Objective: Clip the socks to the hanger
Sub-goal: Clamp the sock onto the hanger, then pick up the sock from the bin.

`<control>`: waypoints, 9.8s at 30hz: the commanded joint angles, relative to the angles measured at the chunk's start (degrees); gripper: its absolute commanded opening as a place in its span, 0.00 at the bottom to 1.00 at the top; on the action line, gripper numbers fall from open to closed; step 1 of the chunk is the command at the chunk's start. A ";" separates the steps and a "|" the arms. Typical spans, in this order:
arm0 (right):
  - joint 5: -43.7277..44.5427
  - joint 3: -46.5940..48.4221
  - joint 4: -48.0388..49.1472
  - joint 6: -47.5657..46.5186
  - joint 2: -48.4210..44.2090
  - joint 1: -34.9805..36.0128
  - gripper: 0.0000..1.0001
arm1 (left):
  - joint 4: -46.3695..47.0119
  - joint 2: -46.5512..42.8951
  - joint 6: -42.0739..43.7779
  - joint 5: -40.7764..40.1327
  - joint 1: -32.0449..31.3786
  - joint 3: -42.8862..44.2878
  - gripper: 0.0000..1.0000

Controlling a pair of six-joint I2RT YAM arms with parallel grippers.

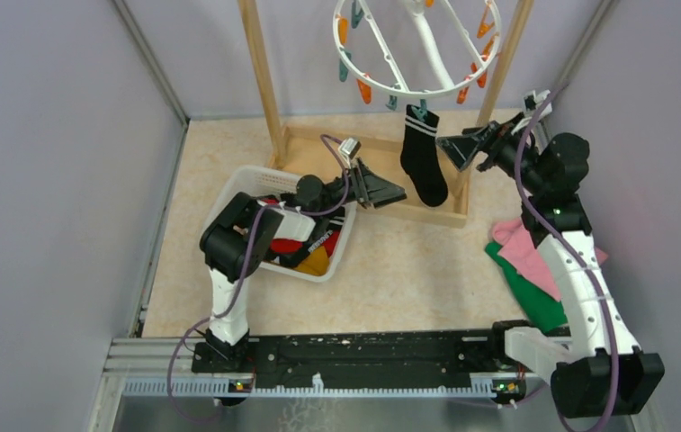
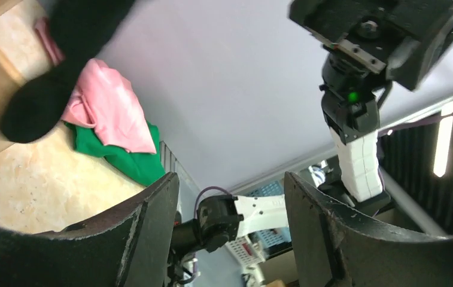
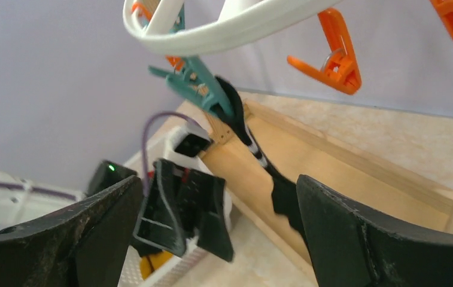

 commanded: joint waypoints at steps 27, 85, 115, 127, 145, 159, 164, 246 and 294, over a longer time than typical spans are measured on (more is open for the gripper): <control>-9.55 -15.25 -30.25 -35.13 -13.06 -2.02 0.98 | -104.10 -45.05 75.07 -50.11 1.28 -1.09 0.52; -15.43 -19.45 -2.84 -41.24 -15.43 19.99 0.98 | -62.04 -53.49 28.14 -18.82 5.18 -8.40 0.00; -16.01 -15.73 0.33 -12.90 -8.27 27.96 0.00 | -58.27 -55.73 47.45 -28.64 1.33 -16.75 0.70; -16.29 -15.31 7.48 3.96 -7.75 22.67 0.00 | -51.23 -70.47 84.67 -5.33 0.95 -27.35 0.82; -12.77 -17.03 5.40 7.31 -10.37 17.15 0.00 | -44.40 -57.12 121.12 -23.82 -15.35 -24.80 0.80; -12.26 -18.58 5.89 8.29 -10.83 16.88 0.00 | -36.60 -49.88 115.31 -22.41 -16.58 -21.29 0.64; -11.91 -18.86 5.66 8.54 -10.74 16.80 0.00 | -33.53 -48.92 110.49 -21.03 -16.65 -20.87 0.56; -19.59 -12.91 -2.11 -31.47 -16.14 18.32 0.00 | -36.46 -64.63 74.07 -2.22 -0.09 -29.17 0.99; -22.68 -14.13 6.87 -21.38 -13.13 17.76 0.00 | -8.78 -48.11 62.60 -7.88 -8.72 -28.40 0.61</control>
